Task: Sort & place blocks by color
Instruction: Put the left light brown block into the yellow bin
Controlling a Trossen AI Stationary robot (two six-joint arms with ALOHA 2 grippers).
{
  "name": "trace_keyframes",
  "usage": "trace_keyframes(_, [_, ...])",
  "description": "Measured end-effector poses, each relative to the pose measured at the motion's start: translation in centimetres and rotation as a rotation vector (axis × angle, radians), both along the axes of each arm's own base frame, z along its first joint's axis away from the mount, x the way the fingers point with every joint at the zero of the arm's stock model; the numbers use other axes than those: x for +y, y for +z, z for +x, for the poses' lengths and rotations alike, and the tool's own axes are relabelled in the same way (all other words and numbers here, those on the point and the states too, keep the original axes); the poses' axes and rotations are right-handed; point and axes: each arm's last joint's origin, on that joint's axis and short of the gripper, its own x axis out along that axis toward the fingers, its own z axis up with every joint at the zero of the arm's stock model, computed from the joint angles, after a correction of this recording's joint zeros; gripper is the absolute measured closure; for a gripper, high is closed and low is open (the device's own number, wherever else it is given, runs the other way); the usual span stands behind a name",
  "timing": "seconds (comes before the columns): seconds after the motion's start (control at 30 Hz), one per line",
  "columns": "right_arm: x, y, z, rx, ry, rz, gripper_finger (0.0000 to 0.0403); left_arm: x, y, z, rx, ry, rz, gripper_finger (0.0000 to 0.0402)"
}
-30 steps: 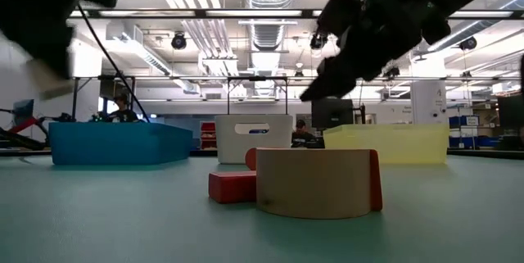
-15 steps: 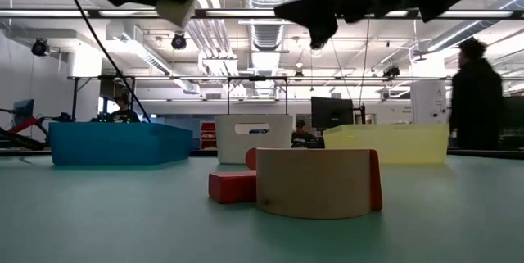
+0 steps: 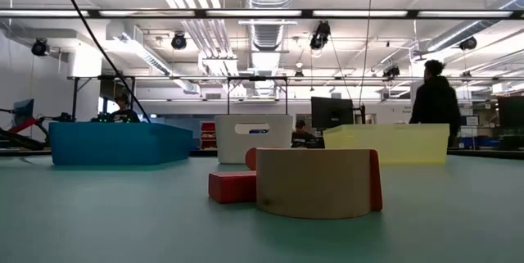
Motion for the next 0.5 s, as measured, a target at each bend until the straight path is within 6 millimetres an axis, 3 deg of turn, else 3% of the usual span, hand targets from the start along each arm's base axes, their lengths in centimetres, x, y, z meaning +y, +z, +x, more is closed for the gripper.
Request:
trace_keyframes(0.3, [0.8, 1.8, 1.2, -0.040, -0.006, -0.354, 0.0172, 0.9, 0.0, -0.4, -0.047, -0.053, -0.261, 0.0277])
trace_keyframes(0.5, [1.0, 2.5, 1.4, -0.078, 0.074, -0.381, 0.0172, 1.4, -0.4, -0.3, -0.090, -0.073, -0.333, 0.0276])
